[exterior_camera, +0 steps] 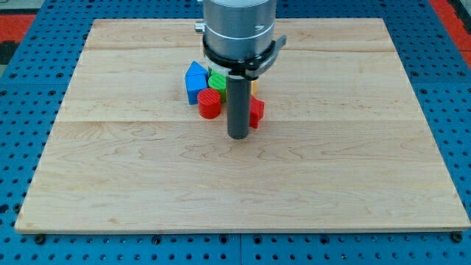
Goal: Place the red star towards the bottom of the yellow hexagon
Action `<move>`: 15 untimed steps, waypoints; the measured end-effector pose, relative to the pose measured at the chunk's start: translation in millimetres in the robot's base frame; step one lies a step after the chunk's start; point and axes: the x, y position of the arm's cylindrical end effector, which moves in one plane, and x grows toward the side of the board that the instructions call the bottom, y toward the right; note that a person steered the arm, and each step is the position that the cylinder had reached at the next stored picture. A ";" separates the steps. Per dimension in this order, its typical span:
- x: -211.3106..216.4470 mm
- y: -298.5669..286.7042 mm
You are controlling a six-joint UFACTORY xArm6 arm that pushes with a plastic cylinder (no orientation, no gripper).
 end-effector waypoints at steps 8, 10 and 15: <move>-59.1 87.0; 1.2 101.8; -83.5 45.5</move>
